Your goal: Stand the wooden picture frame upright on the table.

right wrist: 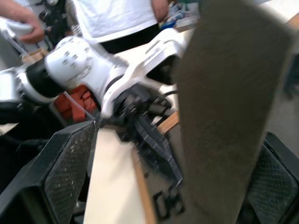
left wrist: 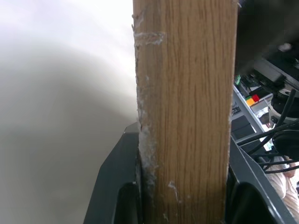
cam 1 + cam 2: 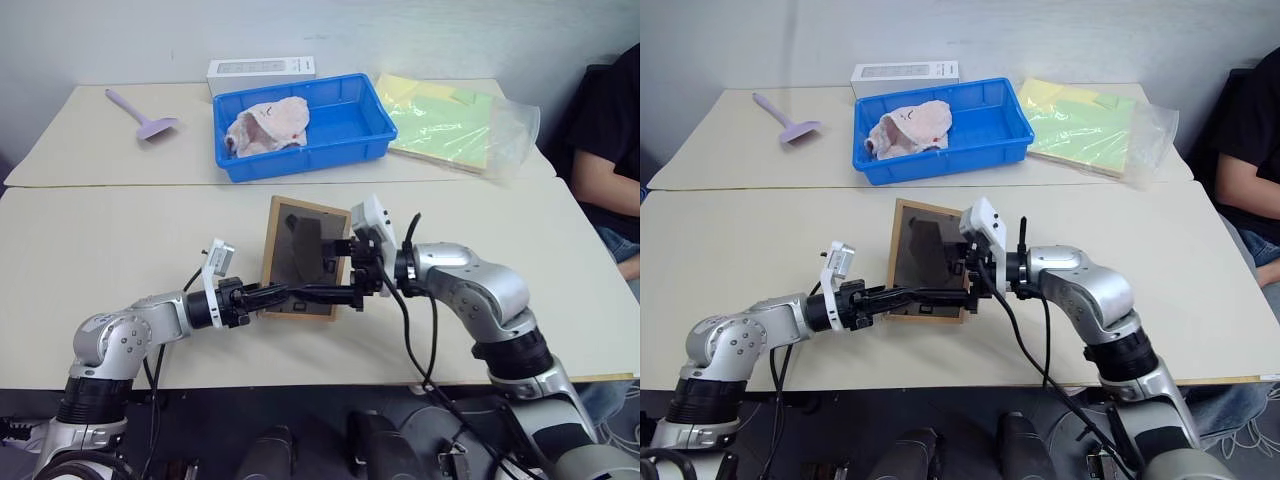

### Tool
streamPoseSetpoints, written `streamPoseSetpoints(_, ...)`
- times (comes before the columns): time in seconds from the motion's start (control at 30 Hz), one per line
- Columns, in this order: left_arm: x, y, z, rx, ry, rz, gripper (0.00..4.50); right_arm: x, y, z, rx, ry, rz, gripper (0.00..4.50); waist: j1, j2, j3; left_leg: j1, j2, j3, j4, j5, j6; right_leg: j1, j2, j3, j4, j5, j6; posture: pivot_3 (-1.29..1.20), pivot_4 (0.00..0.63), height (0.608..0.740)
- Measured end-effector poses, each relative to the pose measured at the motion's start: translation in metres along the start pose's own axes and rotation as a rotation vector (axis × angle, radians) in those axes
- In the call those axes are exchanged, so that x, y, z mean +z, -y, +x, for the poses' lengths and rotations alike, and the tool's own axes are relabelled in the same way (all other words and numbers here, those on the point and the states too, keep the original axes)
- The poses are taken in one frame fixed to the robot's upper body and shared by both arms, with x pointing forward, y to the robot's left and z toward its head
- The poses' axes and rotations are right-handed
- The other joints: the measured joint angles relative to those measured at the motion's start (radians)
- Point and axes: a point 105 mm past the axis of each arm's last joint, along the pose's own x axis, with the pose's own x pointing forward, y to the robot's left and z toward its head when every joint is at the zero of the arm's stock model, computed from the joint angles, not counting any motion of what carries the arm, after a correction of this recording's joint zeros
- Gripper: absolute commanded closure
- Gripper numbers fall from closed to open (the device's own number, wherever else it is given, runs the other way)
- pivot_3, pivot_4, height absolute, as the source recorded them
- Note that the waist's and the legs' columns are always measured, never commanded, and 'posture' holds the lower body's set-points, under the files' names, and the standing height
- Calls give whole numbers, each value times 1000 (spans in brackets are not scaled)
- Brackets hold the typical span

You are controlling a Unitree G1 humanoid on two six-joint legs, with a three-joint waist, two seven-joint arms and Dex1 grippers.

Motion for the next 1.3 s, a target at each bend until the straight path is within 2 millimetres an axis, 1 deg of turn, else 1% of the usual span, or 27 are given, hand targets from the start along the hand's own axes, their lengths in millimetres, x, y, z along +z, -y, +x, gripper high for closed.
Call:
streamPoseSetpoints(0.17, -2, 2, 3, -16, 0, -24, 3228, -6, -2, -12, 6, -26, -72, 25, -1, 0, 0, 0, 0, 0, 0, 0, 0, 0, 0, 0, 0, 0, 0, 0, 150, 740)
streamPoseSetpoints(0.23, -2, 2, 3, -18, 3, -32, 3228, -6, -1, -14, 2, -38, -143, 25, -2, 0, 0, 0, 0, 0, 0, 0, 0, 0, 1, 0, 0, 0, 0, 0, 150, 740)
streamPoseSetpoints(0.33, 2, 4, -3, -31, 12, -68, 3228, -9, 6, -20, -31, -26, -250, 25, -1, 0, 0, 0, 0, 0, 0, 0, 0, 0, 1, 0, 0, 0, 0, 0, 150, 740)
streamPoseSetpoints(0.4, 5, 9, -6, -70, 10, -131, 3228, -12, 12, -28, -56, -4, -297, 25, 0, 0, 0, 0, 0, 0, 0, 0, 0, 0, 0, 0, 0, 0, 0, 0, 150, 740)
streamPoseSetpoints(0.47, 7, 10, -10, -89, -2, -213, 3228, -10, 14, -40, -71, 34, -350, 25, 3, -1, 1, 0, 0, 0, 1, 0, 0, 1, 0, 0, 0, 0, 1, 0, 150, 740)
streamPoseSetpoints(0.53, 5, 8, -17, -72, -57, -329, 3228, -8, 16, -63, -115, 50, -438, 25, 1, -1, 1, 0, 0, 0, 1, 0, 0, 1, 1, 0, 0, 0, 1, 0, 150, 740)
streamPoseSetpoints(0.57, 4, 7, -19, -59, -73, -348, 3228, -7, 17, -67, -125, 50, -453, 25, 2, -1, 1, 0, 0, 0, 1, 0, 0, 1, 1, 0, 0, 0, 1, 0, 150, 740)
streamPoseSetpoints(0.67, -4, 3, -25, -38, -146, -454, 3228, -7, 18, -77, -143, 8, -648, 25, -3, -1, 1, 1, 0, 0, 1, 0, 0, 0, 1, 0, 1, 0, 1, 0, 150, 740)
streamPoseSetpoints(0.7, -7, 3, -28, -38, -184, -501, 3228, -10, 18, -79, -145, -30, -768, 25, -8, -1, 1, 1, 0, 0, 1, 0, -1, 0, 2, 0, 1, 0, 1, 0, 150, 740)
streamPoseSetpoints(0.73, -9, 5, -30, -51, -208, -539, 3228, -16, 21, -79, -153, -80, -884, 25, -14, -1, 1, 2, 0, 0, 0, 0, -1, 0, 2, 0, 1, 0, 1, 0, 150, 740)
streamPoseSetpoints(0.77, -10, 5, -30, -55, -215, -545, 3228, -18, 22, -79, -155, -94, -909, 25, -15, -1, 1, 2, 0, 0, 0, 0, -1, 0, 2, 0, 1, 0, 1, 0, 150, 740)
streamPoseSetpoints(0.8, -10, 8, -30, -74, -225, -569, 3228, -22, 26, -77, -166, -124, -992, 25, -18, -1, 1, 2, 0, 0, 0, 0, -1, 0, 2, 0, 2, 0, 1, 0, 150, 740)
streamPoseSetpoints(0.83, -8, 9, -28, -94, -227, -589, 3228, -26, 31, -73, -172, -150, -1076, 25, -21, -1, 1, 2, -1, 0, 1, 0, -1, 0, 2, 1, 3, 0, 1, 0, 150, 740)
streamPoseSetpoints(0.9, -1, 13, -22, -136, -220, -608, 3228, -30, 33, -61, -155, -166, -1205, 25, -25, -1, 1, 2, -1, 0, 2, 0, -2, -1, 2, 1, 4, 0, 1, 0, 150, 740)
streamPoseSetpoints(1.0, 8, 18, -19, -171, -207, -616, 3228, -40, 37, -52, -167, -179, -1279, 25, -27, -1, 1, 2, -2, 0, 1, 1, -2, -2, 2, 1, 5, 0, 1, 0, 150, 740)
streamPoseSetpoints(1.07, 8, 18, -19, -165, -214, -637, 3228, -43, 43, -49, -206, -178, -1317, 25, -28, -1, 1, 2, -4, -1, 2, 1, -2, -3, 2, 2, 6, 0, 1, 0, 150, 740)
streamPoseSetpoints(1.17, 7, 21, -17, -169, -224, -648, 3228, -39, 46, -44, -236, -150, -1357, 594, -29, -1, 1, 3, -4, -2, 3, 1, -3, -3, 2, 2, 7, 0, 1, 0, 150, 740)
streamPoseSetpoints(1.27, 9, 24, -17, -184, -221, -658, 3228, -33, 46, -37, -256, -117, -1414, 1515, -31, -1, 1, 3, -5, -3, 2, 1, -3, -4, 2, 3, 7, 0, 0, 0, 150, 740)
streamPoseSetpoints(1.3, 9, 24, -17, -185, -222, -660, 3228, -32, 46, -37, -265, -106, -1430, 1963, -32, -1, 1, 3, -6, -4, 2, 1, -3, -4, 2, 3, 7, 0, 0, 0, 150, 740)
